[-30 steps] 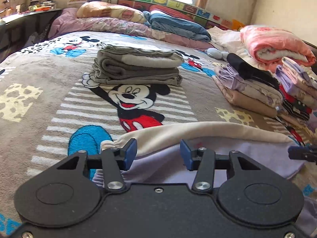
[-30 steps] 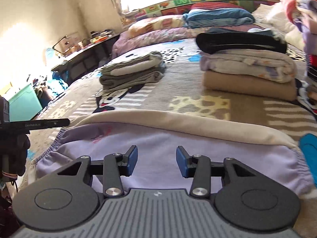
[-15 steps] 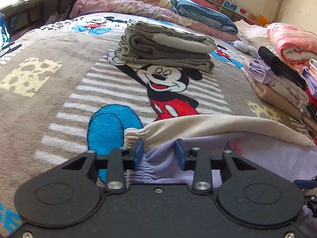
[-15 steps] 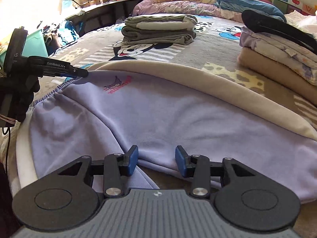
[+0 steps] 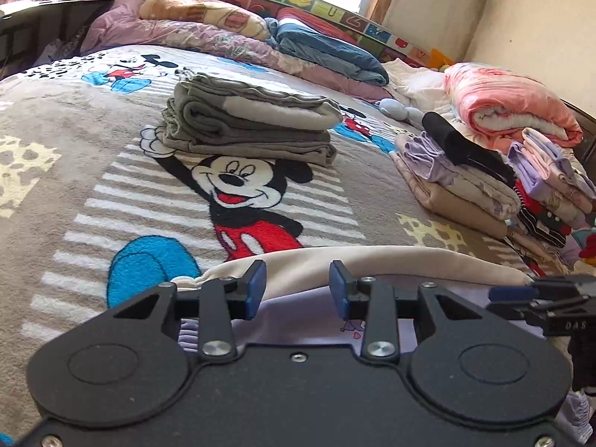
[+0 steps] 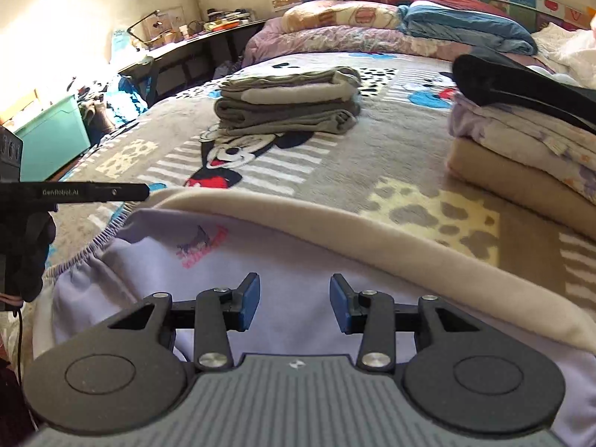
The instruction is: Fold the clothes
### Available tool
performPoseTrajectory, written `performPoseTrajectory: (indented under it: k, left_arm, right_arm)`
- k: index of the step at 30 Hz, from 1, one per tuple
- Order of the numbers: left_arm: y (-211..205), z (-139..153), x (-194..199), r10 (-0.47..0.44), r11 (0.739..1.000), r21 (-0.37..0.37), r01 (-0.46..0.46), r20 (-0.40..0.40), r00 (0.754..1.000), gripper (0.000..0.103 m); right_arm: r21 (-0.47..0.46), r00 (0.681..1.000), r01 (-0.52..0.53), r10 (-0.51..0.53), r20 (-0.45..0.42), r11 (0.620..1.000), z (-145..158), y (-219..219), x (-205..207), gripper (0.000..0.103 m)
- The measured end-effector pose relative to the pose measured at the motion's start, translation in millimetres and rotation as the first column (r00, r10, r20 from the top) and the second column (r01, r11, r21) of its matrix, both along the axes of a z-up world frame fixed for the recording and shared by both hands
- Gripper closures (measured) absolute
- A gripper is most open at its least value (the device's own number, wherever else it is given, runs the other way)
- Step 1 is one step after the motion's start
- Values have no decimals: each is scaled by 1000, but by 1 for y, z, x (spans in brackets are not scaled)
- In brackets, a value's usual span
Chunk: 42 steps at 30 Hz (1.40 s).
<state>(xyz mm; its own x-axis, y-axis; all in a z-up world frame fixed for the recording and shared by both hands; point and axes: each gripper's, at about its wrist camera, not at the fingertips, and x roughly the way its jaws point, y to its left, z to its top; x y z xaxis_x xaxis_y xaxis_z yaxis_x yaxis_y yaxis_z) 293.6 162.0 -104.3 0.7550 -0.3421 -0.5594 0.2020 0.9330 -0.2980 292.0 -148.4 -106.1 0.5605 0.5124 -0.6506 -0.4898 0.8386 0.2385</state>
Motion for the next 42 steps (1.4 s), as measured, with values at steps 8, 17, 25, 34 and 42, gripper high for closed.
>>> performPoseTrajectory:
  k: [8,17,25,34,42]
  left_arm:
    - [-8,-31,16,60,970,238,-41,-73,995,68]
    - [8,-35,24,133,986,113,-120,-116,984,68]
    - [10,-25,20,117,993,19,-116,-100,988,54]
    - [-26,-2,-2,-90,988,127,88,16,996,54]
    - [-72,-32,-5,-226,917,322,236,-68,972,53]
  right_arm:
    - [125,979,-118,136,-151,985,-22,87,83,62]
    - [135,976,-69,95,-198,988,-45,91,119,102]
    - [129,994,56,-43,-95,990,-15,53,109,76]
    - [23,996,-58,56,74,998,17,17,3,75]
    - [-68,999,-40,41,13,997,-33,19,-59,61]
